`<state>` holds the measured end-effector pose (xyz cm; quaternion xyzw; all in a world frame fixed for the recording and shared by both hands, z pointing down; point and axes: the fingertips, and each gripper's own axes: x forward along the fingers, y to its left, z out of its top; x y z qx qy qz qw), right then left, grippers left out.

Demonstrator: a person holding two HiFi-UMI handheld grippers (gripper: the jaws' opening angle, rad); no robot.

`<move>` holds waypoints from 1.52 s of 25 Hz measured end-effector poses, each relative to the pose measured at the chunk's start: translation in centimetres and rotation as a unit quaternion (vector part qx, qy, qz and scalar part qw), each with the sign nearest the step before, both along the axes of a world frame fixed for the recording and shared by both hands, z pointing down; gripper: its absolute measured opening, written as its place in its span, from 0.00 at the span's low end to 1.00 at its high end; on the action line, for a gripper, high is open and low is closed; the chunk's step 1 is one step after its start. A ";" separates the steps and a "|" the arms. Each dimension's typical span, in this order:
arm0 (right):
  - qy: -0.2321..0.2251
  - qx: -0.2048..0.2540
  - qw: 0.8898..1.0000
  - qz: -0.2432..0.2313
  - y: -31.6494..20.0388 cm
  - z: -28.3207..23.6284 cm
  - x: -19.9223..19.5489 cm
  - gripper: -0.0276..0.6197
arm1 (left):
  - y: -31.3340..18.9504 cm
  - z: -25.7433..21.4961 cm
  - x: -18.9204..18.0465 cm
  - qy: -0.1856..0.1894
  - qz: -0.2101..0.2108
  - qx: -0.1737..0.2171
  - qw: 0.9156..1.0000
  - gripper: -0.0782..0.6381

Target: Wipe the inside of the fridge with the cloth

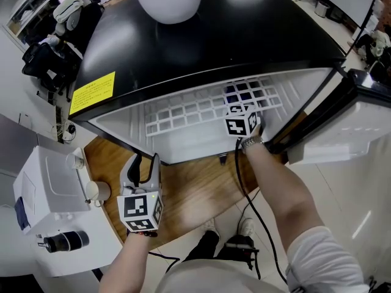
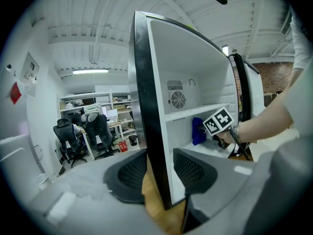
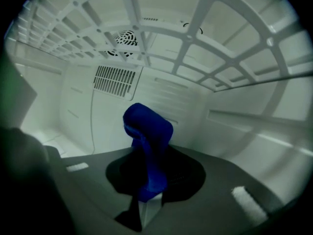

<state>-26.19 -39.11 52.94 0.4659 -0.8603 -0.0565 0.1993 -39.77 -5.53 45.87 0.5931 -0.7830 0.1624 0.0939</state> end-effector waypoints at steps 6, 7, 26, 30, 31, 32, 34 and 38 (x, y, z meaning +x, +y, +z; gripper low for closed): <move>-0.035 -0.005 0.998 -0.044 3.1 -0.9 -1.3 0.15 | 0.0 0.0 0.1 0.003 0.006 0.003 1.000 0.34; -0.039 -0.005 0.998 -0.056 4.0 -1.0 -1.8 0.15 | 0.0 0.0 0.1 0.004 0.007 0.004 1.000 0.34; -0.110 -0.064 0.961 -0.244 20.7 -2.8 -15.1 0.15 | 0.4 -0.1 0.4 0.008 0.028 0.008 1.000 0.34; -0.082 -0.089 0.957 -0.262 21.9 -0.4 -16.9 0.15 | 0.4 -0.1 0.3 0.004 0.030 0.009 0.999 0.34; -0.073 -0.095 0.957 -0.263 21.9 0.3 -17.2 0.15 | 0.4 -0.1 0.3 0.004 0.031 0.009 0.999 0.34; -0.063 -0.101 0.957 -0.264 21.9 1.1 -17.4 0.15 | 0.4 0.0 0.3 0.003 0.031 0.008 0.999 0.34; -0.044 -0.113 0.957 -0.264 21.8 2.5 -17.6 0.15 | 0.5 0.1 0.3 0.002 0.032 0.007 0.999 0.34; -0.005 -0.112 0.958 -0.262 21.5 4.1 -17.5 0.15 | 0.5 0.0 0.3 -0.002 0.035 0.010 0.999 0.34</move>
